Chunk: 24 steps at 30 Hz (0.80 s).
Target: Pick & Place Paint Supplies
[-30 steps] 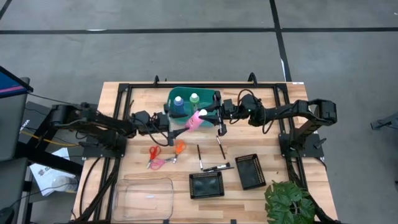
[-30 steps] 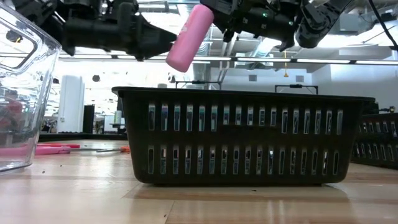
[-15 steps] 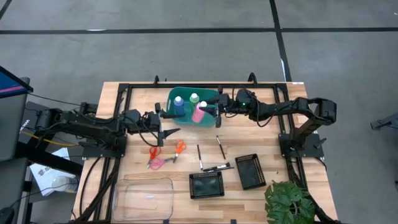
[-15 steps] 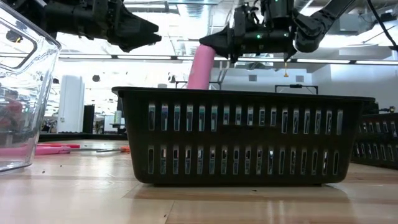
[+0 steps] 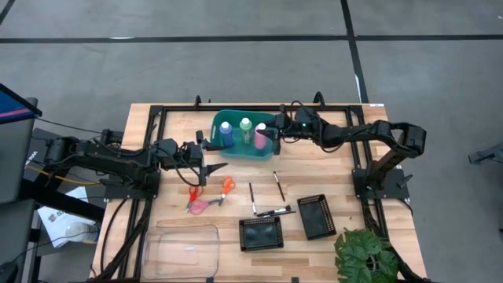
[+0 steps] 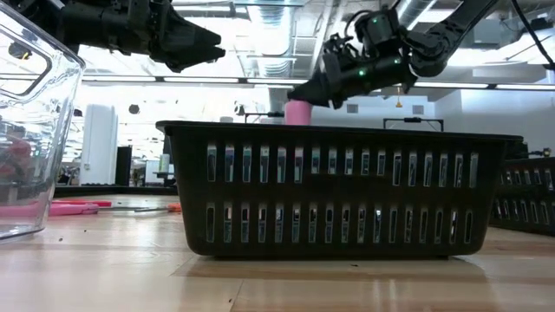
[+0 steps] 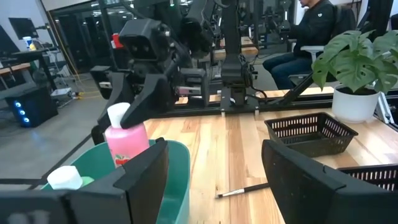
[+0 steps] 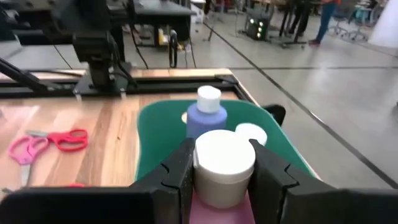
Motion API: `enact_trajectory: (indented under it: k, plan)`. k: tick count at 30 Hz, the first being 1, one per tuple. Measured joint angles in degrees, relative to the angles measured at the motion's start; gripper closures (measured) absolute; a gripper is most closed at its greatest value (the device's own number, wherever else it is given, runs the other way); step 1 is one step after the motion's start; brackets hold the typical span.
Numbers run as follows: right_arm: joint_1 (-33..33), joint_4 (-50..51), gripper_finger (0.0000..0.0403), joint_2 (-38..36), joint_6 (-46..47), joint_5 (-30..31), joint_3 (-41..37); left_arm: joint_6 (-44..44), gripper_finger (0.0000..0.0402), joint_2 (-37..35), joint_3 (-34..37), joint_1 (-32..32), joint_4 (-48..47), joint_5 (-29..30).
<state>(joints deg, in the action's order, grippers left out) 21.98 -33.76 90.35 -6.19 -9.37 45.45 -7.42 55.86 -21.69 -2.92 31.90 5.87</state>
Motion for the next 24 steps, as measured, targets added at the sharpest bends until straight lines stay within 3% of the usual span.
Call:
enact_trajectory:
  k: [16, 24]
  plan:
    - [-0.58, 5.37, 0.0303, 0.01, -1.07, 1.51, 0.02, 0.35, 0.0159, 0.00, 0.00, 0.00, 0.00, -0.07]
    - [-0.53, -2.18, 0.0303, 7.75, -0.65, 2.28, 0.29, 0.37, 0.0164, 0.00, 0.00, 0.00, 0.00, -0.04]
